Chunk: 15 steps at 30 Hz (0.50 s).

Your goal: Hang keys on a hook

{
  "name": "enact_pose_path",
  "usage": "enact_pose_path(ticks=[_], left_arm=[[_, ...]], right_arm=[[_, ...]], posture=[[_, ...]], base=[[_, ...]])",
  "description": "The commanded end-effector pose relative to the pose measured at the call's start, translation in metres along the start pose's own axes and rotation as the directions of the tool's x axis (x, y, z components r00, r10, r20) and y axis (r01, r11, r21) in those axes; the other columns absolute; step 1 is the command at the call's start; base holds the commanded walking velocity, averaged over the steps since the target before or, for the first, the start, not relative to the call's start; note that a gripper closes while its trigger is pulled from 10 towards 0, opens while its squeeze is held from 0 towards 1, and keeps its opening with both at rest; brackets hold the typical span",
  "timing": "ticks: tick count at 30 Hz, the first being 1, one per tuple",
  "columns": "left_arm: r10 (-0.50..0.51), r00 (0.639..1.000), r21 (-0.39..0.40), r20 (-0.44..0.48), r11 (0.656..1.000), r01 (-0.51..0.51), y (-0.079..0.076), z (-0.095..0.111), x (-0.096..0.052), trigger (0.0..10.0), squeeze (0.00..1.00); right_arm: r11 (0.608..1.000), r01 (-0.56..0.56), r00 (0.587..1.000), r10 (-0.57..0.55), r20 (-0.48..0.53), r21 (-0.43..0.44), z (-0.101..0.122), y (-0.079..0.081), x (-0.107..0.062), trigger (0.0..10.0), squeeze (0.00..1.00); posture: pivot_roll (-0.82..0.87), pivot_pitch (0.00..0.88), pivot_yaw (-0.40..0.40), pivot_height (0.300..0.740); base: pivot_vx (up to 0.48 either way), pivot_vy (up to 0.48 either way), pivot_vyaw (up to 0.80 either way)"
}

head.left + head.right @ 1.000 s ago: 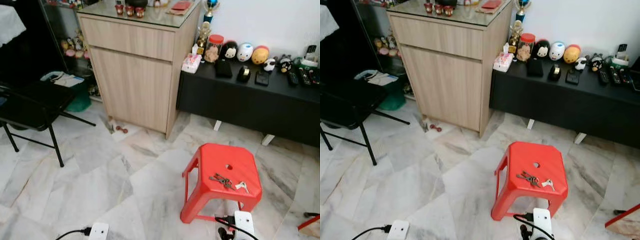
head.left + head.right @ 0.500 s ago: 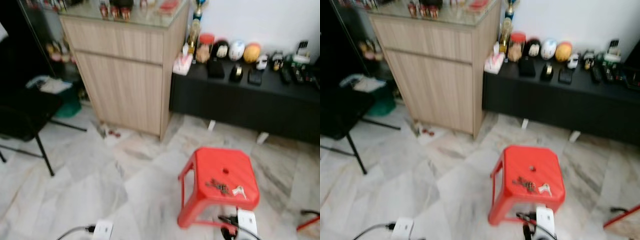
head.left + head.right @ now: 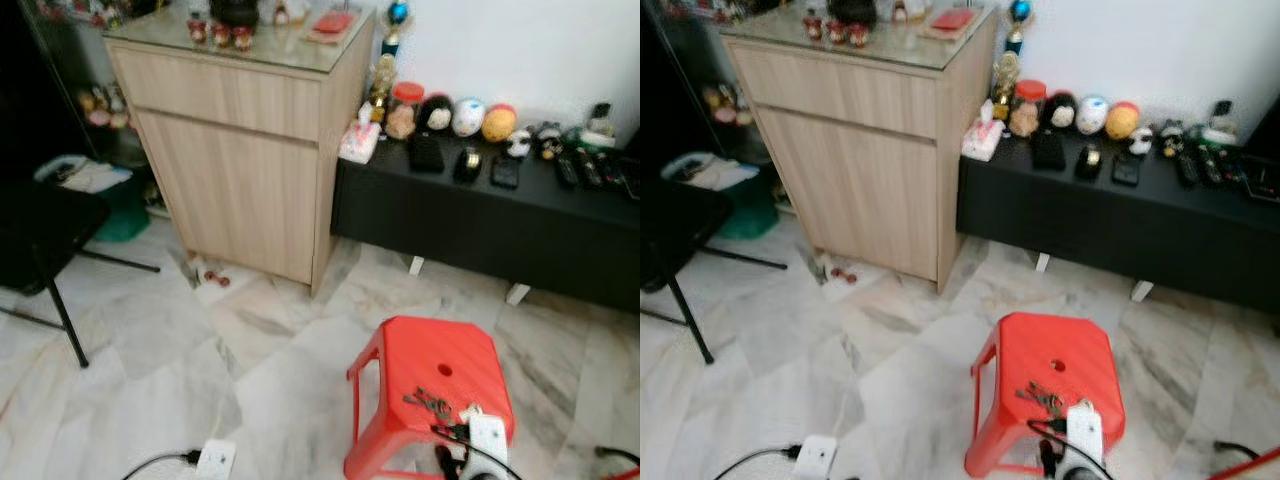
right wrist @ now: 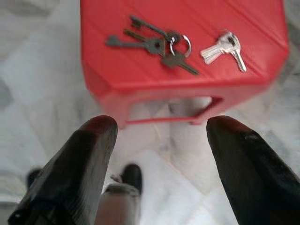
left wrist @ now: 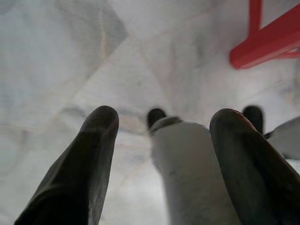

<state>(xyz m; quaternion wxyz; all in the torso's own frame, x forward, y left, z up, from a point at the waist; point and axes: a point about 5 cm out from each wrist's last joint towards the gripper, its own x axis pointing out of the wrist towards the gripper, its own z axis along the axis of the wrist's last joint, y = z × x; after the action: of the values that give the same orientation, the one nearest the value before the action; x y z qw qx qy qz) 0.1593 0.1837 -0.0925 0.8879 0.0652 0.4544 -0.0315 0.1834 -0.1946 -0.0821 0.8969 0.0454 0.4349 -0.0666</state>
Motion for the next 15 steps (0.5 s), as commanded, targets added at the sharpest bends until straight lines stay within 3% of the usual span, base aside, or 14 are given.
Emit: enact_pose_path(ticks=[1, 4, 11, 15], left_arm=[[-0.014, 1.000, 0.000, -0.009, 1.000, 0.014, -0.0039, -0.0014, 0.0001, 10.0, 0.00], [-0.016, 1.000, -0.001, -0.005, 1.000, 0.016, -0.0004, -0.0014, -0.0003, 10.0, 0.00], [-0.010, 1.000, -0.003, 0.006, 1.000, 0.010, 0.0031, 0.0003, -0.0004, 10.0, 0.00], [-0.004, 1.000, 0.000, 0.020, 1.000, 0.004, 0.0035, 0.0023, -0.0003, 10.0, 0.00]], right_arm=[[0.999, 0.030, 1.000, -0.030, -0.009, 0.011, -0.0043, -0.0105, -0.0019, 10.0, 0.00], [0.999, 0.037, 0.999, -0.037, 0.001, 0.020, -0.0020, -0.0118, -0.0017, 10.0, 0.00], [0.999, 0.039, 0.999, -0.040, 0.010, 0.030, 0.0011, -0.0129, -0.0011, 10.0, 0.00], [0.999, 0.039, 0.999, -0.040, 0.014, 0.031, 0.0027, -0.0129, -0.0008, 10.0, 0.00]], posture=[[0.01, 0.069, -0.070, 0.740], [0.01, 0.068, -0.071, 0.740], [0.01, 0.068, -0.073, 0.740], [0.01, 0.067, -0.073, 0.740]], base=[[0.000, 0.000, 0.00], [0.000, 0.000, 0.00], [0.267, 0.000, 0.00], [0.071, 0.000, 0.00]])
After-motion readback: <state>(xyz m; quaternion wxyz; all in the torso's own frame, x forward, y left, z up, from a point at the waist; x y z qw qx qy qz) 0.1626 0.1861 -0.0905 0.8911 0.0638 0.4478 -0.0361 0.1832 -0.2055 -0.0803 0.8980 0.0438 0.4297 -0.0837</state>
